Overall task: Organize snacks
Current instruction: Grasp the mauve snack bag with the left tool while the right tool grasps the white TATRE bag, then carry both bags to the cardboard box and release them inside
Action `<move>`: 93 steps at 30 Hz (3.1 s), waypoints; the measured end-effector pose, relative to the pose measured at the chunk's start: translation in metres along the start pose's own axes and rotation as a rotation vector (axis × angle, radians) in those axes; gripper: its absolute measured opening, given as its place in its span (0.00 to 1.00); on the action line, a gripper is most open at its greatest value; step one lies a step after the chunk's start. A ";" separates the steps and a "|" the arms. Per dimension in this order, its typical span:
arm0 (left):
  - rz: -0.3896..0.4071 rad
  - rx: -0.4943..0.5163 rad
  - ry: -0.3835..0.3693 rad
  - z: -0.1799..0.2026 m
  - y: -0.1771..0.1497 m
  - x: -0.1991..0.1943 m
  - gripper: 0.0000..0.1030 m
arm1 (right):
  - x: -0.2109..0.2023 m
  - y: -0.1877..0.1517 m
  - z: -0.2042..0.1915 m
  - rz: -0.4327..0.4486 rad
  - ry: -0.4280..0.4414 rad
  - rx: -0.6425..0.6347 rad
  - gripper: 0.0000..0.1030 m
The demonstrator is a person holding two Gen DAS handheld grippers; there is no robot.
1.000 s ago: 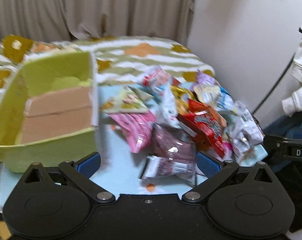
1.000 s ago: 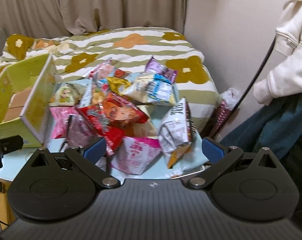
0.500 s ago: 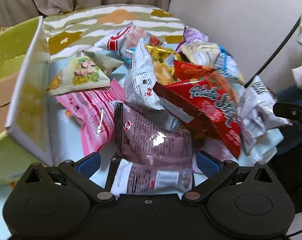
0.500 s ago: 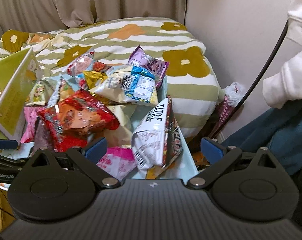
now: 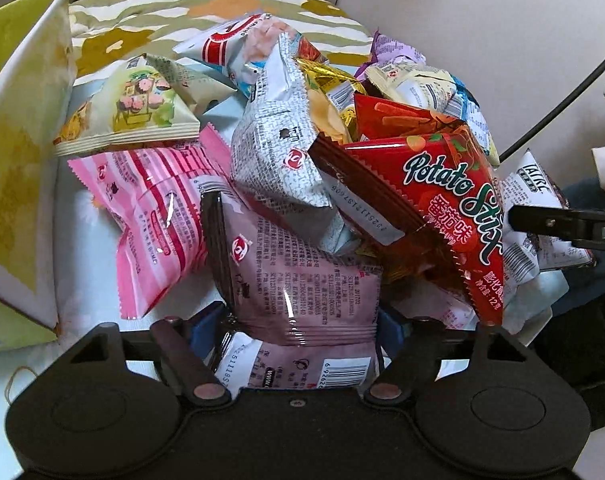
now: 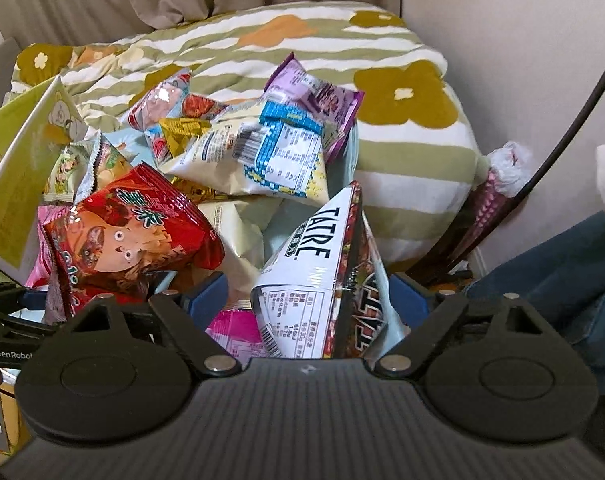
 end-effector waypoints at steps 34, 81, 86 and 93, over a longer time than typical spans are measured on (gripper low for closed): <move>0.244 -0.109 0.147 0.005 -0.019 -0.109 0.74 | -0.040 0.006 -0.010 0.059 0.003 -0.060 0.61; 0.303 -0.088 0.240 -0.267 0.169 -0.135 0.89 | 0.021 0.221 -0.374 0.188 0.238 -0.127 0.62; 0.303 -0.089 0.262 -0.279 0.166 -0.133 0.97 | 0.038 0.222 -0.380 0.165 0.237 -0.141 0.62; 0.336 -0.110 0.308 -0.281 0.151 -0.156 0.98 | 0.050 0.220 -0.387 0.166 0.232 -0.199 0.63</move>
Point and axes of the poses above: each gripper's, at about its wrist camera, not at the fingertips, and x roughly the way its jaws point, z to its right, y to its top, the point moved 2 cm from there along x, roughly the way its jaws point, and after that the axes turned 6 degrees about -x, right-handed, at the moved point
